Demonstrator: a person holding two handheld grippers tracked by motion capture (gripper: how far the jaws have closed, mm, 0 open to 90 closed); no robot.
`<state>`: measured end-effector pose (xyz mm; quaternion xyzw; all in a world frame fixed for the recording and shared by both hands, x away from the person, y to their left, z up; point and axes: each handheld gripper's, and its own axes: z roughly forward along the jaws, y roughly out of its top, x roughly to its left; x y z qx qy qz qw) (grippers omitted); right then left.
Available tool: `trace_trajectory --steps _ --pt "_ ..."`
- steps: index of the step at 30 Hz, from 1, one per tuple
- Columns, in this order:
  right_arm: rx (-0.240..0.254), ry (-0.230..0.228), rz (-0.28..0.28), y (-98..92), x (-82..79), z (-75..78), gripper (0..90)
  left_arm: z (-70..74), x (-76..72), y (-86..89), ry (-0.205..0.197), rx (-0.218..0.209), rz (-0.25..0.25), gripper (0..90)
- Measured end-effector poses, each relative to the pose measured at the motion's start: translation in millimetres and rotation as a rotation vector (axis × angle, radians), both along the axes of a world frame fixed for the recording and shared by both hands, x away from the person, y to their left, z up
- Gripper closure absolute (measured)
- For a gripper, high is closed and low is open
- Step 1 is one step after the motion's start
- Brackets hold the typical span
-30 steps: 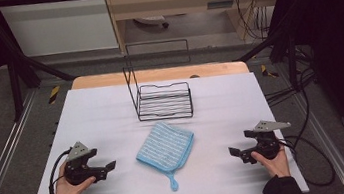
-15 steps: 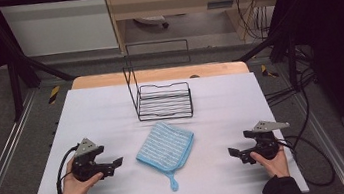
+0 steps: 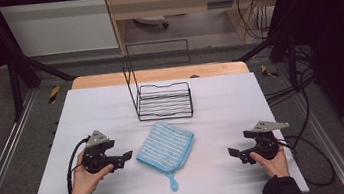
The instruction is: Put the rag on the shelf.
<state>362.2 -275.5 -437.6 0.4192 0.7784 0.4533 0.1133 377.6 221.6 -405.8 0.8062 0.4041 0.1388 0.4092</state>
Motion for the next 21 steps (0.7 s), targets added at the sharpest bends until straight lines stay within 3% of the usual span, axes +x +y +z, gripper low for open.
trace_trajectory --steps 7,11,12,18,21 --pt "0.000 0.000 0.001 0.1 0.3 -0.2 0.7 -1.8 6.6 -21.8 0.032 0.017 -0.017 24.7" --pt "-0.001 0.002 0.001 0.4 0.5 -0.4 0.8 -8.4 11.2 -33.2 0.058 0.026 -0.018 31.8" --pt "-0.005 0.000 0.006 0.5 0.9 -0.8 0.8 -10.2 11.9 -35.4 0.059 0.025 -0.020 38.1" --pt "-0.008 0.007 0.009 1.4 1.7 -1.2 0.9 -23.4 14.6 -42.4 0.119 0.028 -0.045 51.4" --pt "-0.012 0.010 0.012 2.4 1.9 -1.4 1.0 -26.7 14.7 -43.5 0.126 0.046 -0.054 54.0"
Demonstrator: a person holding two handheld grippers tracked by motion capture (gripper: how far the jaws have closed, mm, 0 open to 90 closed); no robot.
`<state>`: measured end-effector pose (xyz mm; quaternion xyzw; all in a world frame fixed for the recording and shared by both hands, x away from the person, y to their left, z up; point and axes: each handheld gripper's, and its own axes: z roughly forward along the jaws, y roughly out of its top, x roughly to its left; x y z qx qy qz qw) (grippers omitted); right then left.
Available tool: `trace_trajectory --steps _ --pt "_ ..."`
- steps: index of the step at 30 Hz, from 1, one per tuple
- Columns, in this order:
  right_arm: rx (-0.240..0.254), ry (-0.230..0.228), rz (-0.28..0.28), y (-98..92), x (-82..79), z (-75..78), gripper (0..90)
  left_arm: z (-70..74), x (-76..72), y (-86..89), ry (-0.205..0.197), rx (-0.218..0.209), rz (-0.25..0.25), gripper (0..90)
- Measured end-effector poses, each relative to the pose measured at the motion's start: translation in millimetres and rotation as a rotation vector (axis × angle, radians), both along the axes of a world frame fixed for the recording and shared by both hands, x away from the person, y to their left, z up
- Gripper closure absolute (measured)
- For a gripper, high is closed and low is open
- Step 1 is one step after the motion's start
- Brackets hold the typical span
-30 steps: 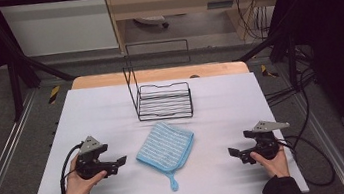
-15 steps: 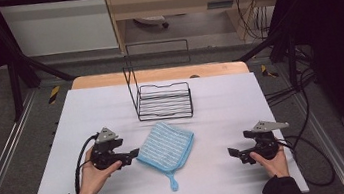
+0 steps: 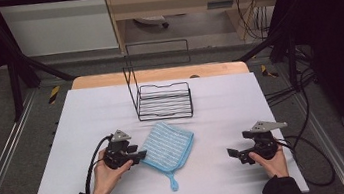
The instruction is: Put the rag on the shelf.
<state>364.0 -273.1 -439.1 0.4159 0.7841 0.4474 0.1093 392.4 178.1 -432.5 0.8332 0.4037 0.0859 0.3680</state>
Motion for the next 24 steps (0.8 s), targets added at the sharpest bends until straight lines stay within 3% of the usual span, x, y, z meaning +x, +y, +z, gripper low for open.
trace_trajectory --steps 14,24 --pt "-0.002 0.008 0.006 2.5 0.8 -1.1 1.2 -8.4 -3.6 -4.3 0.047 -0.021 -0.007 76.9" --pt "0.000 0.007 0.013 3.3 0.8 -1.4 1.3 -4.4 -11.2 -3.5 0.072 -0.034 0.014 84.2"
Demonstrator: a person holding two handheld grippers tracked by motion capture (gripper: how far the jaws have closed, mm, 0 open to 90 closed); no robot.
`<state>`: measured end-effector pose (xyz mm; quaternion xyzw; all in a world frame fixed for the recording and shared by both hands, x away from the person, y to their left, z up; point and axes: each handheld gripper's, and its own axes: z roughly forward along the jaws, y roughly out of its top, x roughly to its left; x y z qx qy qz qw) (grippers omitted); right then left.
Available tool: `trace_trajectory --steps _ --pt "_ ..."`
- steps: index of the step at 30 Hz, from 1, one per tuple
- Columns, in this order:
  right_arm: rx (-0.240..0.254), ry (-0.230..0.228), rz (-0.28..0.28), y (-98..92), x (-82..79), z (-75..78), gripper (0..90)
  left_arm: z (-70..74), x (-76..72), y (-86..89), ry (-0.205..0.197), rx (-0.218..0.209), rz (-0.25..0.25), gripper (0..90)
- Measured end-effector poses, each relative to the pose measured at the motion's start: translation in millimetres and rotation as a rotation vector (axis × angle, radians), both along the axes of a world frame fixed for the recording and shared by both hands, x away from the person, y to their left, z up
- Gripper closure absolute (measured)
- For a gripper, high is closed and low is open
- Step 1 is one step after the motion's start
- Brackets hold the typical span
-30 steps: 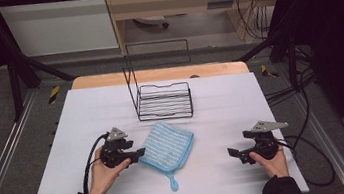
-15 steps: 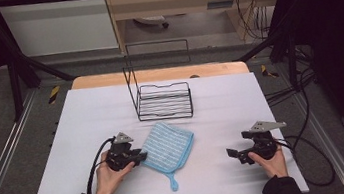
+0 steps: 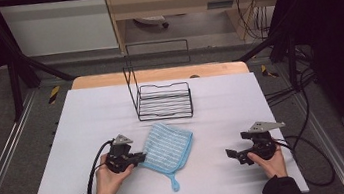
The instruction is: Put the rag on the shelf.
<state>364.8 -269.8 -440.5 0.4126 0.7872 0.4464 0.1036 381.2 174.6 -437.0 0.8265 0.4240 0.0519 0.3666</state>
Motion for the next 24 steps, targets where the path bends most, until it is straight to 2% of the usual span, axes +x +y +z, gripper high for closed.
trace_trajectory --steps 6,15,24 --pt "0.004 0.004 -0.003 -0.2 -0.7 0.5 1.3 1.4 -11.3 2.4 0.014 -0.010 -0.009 84.8" --pt "0.004 0.004 -0.002 -0.4 -1.1 0.7 1.3 1.7 -24.4 4.2 0.009 -0.004 -0.010 85.0" --pt "0.005 0.004 -0.003 -0.5 -1.4 0.8 1.3 0.9 -41.4 10.7 0.034 -0.024 -0.023 85.4"
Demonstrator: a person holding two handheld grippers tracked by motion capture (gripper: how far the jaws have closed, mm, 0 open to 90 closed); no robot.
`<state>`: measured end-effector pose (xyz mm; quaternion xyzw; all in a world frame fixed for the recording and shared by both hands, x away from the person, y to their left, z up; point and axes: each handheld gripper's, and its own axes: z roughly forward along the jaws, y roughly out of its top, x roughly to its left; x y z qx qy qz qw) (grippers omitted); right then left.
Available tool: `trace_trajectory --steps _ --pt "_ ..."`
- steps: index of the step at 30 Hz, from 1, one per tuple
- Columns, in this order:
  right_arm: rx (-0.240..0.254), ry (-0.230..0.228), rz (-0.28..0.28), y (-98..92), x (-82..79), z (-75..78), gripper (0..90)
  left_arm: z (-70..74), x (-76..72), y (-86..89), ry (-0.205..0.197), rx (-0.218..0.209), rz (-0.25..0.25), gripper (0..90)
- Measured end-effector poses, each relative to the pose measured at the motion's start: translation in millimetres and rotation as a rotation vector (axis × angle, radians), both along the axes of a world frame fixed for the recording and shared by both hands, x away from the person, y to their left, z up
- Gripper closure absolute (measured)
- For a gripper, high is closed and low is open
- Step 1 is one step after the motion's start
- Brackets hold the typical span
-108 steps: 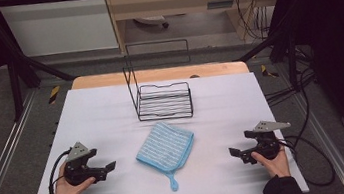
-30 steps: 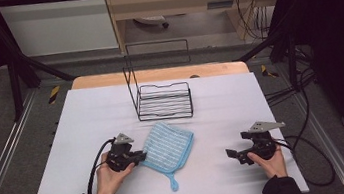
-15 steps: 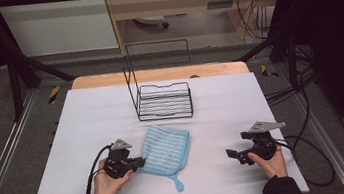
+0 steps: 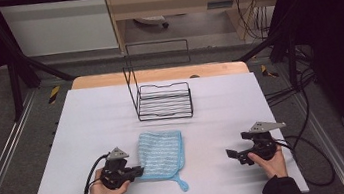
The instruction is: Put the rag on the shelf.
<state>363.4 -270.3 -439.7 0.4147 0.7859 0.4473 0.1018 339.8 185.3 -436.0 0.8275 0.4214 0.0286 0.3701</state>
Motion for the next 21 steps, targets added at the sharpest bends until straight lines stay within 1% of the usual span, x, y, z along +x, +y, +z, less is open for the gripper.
trace_trajectory --steps 6,9,10,11,12,13,14,15,19,20,21 --pt "0.001 -0.003 0.000 -0.3 -0.2 0.2 1.3 -0.4 -7.9 6.9 0.010 -0.003 -0.010 85.5" --pt "0.001 0.000 -0.001 0.1 0.0 0.0 1.3 -1.4 -8.1 8.1 0.009 -0.007 -0.008 84.8" --pt "-0.002 0.001 0.002 0.4 0.1 -0.3 1.3 -1.8 -7.6 8.3 0.008 -0.007 -0.009 82.2" --pt "-0.002 0.001 0.002 0.4 0.1 -0.3 1.3 -2.2 -7.5 8.5 0.005 -0.010 -0.009 82.2" --pt "-0.002 0.001 0.001 0.4 0.0 -0.2 1.3 -2.1 -7.5 8.8 -0.001 -0.010 -0.006 75.4" --pt "-0.002 0.001 0.001 0.4 0.0 -0.2 1.3 -1.7 -7.5 9.2 -0.006 -0.010 -0.006 75.4" --pt "0.001 0.001 -0.002 0.3 0.0 0.0 1.4 -0.6 -7.3 9.9 -0.014 -0.009 -0.005 67.2" --pt "0.001 0.001 -0.002 0.3 0.0 0.0 1.4 0.9 -7.2 10.8 -0.024 -0.009 -0.003 67.2" --pt "0.000 0.001 -0.002 0.4 0.2 -0.2 1.4 7.5 -6.1 16.6 -0.069 -0.016 0.014 56.1" --pt "0.001 0.003 -0.004 0.5 0.3 -0.1 1.4 8.8 -5.7 18.3 -0.079 -0.015 0.017 50.3" --pt "0.001 0.003 -0.004 0.5 0.3 -0.1 1.4 9.5 -5.0 19.9 -0.090 -0.013 0.022 47.8"
